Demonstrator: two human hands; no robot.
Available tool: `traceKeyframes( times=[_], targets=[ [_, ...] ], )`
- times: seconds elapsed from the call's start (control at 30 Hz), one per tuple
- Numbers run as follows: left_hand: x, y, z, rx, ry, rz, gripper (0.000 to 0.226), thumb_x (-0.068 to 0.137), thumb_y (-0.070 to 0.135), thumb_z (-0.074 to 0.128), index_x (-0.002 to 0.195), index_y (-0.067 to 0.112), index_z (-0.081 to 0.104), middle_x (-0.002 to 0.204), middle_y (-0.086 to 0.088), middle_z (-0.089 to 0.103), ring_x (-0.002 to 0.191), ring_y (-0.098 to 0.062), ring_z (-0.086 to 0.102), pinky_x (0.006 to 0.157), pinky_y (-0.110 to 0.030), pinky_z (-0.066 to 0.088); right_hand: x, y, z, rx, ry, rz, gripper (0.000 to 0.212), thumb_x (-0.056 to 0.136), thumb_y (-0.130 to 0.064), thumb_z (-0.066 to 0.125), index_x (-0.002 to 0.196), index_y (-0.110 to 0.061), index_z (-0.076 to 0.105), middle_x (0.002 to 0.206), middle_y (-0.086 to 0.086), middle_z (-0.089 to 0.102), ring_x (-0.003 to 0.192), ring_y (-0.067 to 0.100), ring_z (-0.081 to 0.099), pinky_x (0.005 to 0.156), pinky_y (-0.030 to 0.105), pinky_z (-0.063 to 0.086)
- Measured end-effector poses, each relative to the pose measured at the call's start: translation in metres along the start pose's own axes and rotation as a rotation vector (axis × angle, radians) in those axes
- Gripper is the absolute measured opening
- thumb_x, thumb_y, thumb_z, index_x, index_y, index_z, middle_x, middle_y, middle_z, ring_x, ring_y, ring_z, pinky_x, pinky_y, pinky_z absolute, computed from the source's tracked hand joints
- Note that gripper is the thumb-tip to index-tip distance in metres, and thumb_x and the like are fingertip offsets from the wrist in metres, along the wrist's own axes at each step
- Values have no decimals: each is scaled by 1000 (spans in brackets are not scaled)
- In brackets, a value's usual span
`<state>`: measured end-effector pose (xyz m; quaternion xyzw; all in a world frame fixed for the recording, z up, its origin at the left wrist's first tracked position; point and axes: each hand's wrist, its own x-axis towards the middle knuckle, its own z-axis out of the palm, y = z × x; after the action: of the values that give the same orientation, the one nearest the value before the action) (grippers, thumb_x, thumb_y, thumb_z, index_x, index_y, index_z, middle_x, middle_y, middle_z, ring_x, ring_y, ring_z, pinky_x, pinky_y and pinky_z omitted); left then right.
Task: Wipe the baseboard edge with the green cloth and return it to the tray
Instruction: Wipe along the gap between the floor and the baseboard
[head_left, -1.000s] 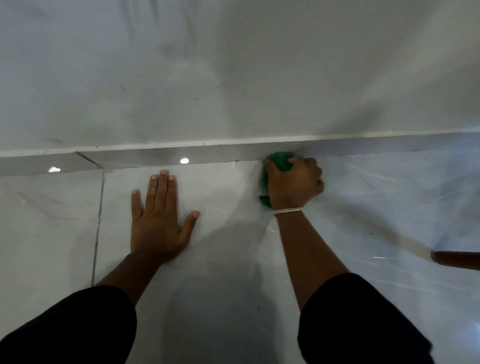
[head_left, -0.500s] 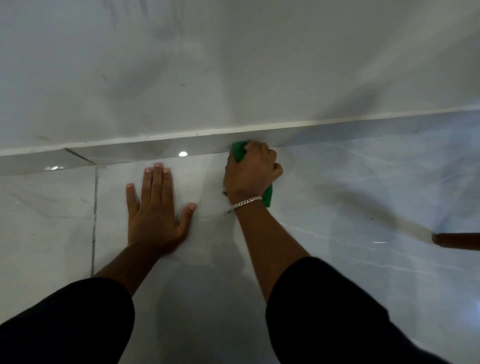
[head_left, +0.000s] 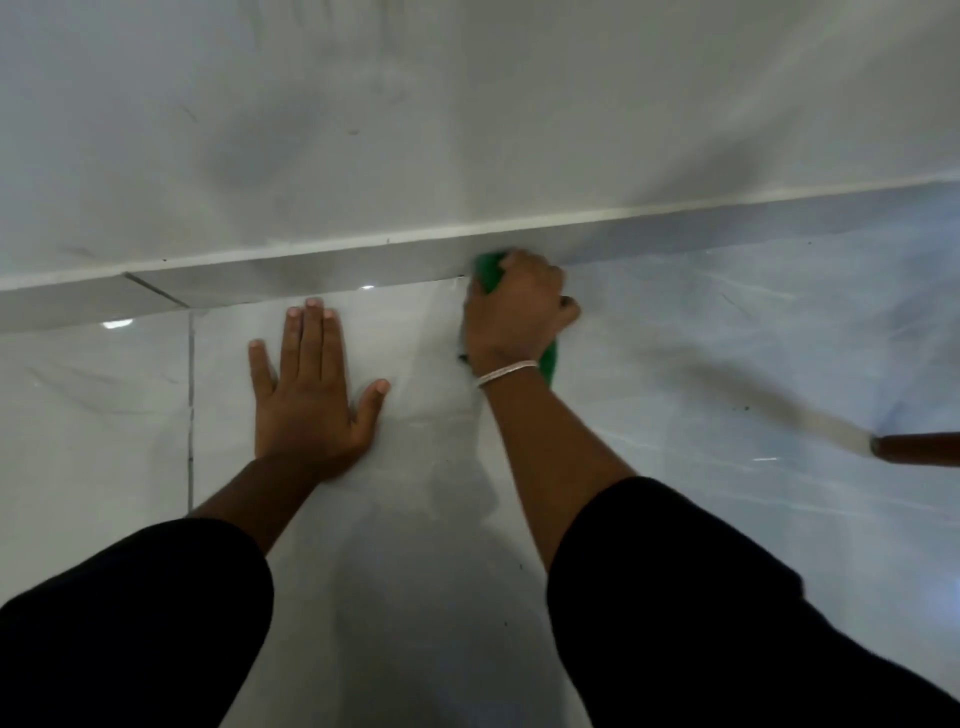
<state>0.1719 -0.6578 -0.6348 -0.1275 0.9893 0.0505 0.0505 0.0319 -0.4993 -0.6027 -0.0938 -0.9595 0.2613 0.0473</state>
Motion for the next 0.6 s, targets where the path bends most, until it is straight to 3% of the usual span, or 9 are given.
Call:
traceKeyframes(
  times=[0.17,0.3,0.4,0.6],
  targets=[
    [-1,0,-5,-14,-26,10,90,90,62,24,158,5,8,168,-14,5,156,-29,2,121,-63,5,5,5,-9,-66,-73,-176,18,80,-34,65,91,-20,65,94,2,68,94,26,57,81,42,33],
    [-2,4,-6,3,-14,2,89,90,60,24,157,4,11,168,-15,7,156,-30,4,120,-63,6,29,39,-25,-30,17,33,26,79,-42,68,94,-22,64,98,2,67,98,28,56,82,43,35],
    [-2,2,-4,3,-24,-1,89,90,60,24,157,4,8,168,-15,4,156,-30,1,120,-63,5,19,28,-12,-4,69,106,25,82,-37,66,98,-18,65,101,5,67,101,29,55,84,44,35],
    [2,1,-4,0,-43,-14,91,90,65,20,158,7,4,169,-12,1,156,-27,-2,122,-61,2,-23,-26,15,58,-37,-91,17,81,-31,66,90,-17,64,94,3,67,94,27,56,78,41,34]
  ],
)
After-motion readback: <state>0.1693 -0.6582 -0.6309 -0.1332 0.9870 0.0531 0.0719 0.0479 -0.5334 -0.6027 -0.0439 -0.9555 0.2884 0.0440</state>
